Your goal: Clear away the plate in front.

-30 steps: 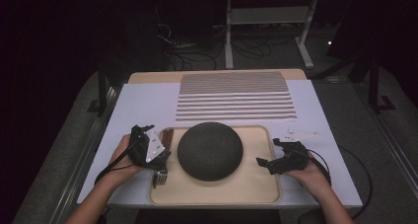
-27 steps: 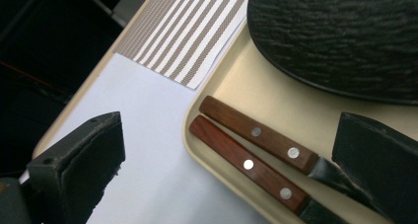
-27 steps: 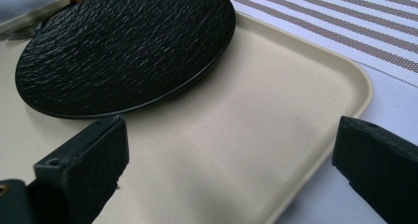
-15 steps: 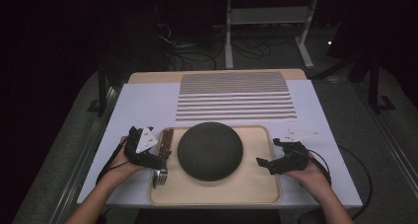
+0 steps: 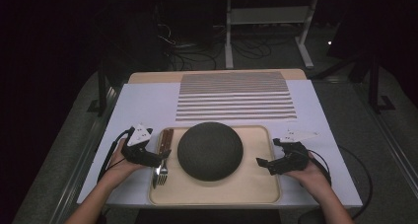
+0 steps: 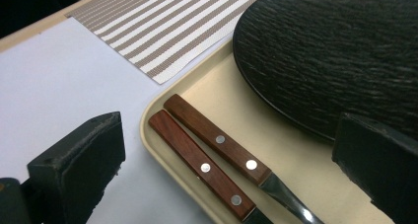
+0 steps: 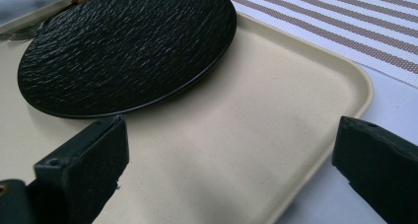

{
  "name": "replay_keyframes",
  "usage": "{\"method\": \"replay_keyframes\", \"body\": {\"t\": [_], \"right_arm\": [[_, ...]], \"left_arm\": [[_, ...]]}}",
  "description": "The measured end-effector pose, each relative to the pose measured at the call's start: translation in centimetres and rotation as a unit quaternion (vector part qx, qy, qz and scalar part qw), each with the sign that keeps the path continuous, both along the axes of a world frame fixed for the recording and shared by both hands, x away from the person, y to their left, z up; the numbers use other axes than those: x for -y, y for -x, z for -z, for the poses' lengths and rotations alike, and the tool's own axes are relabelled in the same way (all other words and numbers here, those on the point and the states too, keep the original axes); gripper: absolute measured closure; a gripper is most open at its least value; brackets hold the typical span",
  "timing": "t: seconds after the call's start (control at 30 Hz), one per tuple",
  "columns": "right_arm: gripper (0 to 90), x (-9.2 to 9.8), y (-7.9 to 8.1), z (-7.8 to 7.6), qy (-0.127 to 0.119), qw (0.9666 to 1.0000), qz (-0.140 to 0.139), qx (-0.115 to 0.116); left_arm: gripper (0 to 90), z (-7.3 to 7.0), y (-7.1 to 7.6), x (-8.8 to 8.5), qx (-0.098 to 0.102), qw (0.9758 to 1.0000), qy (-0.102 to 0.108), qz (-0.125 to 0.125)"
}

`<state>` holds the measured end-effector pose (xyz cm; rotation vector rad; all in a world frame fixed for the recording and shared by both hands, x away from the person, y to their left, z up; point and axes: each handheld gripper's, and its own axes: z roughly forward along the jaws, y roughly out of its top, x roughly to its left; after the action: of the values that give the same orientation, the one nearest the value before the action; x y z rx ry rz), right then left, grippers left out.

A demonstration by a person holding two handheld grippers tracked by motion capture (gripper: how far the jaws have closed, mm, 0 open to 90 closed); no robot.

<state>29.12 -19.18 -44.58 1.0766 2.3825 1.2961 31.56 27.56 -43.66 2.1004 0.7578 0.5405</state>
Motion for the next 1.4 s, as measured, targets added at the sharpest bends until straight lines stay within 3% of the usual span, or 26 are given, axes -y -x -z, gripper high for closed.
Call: {"method": "replay_keyframes", "body": {"t": [0.4, 0.67, 1.4], "right_arm": [[0.5, 0.0, 0.1, 0.0, 0.000, 1.0000, 0.000, 0.002], [0.5, 0.0, 0.3, 0.0, 0.000, 1.0000, 0.000, 0.001], [0.5, 0.2, 0.5, 0.1, 0.005, 1.0000, 0.000, -0.002]], "left_arm": [[0.0, 0.0, -0.3, -0.9, -0.036, 0.9980, 0.051, -0.008], [0.0, 0.2, -0.4, -1.7, -0.061, 0.9948, 0.081, -0.013], [0.0, 0.6, 0.0, -2.5, -0.063, 0.9950, 0.076, -0.018]]}}
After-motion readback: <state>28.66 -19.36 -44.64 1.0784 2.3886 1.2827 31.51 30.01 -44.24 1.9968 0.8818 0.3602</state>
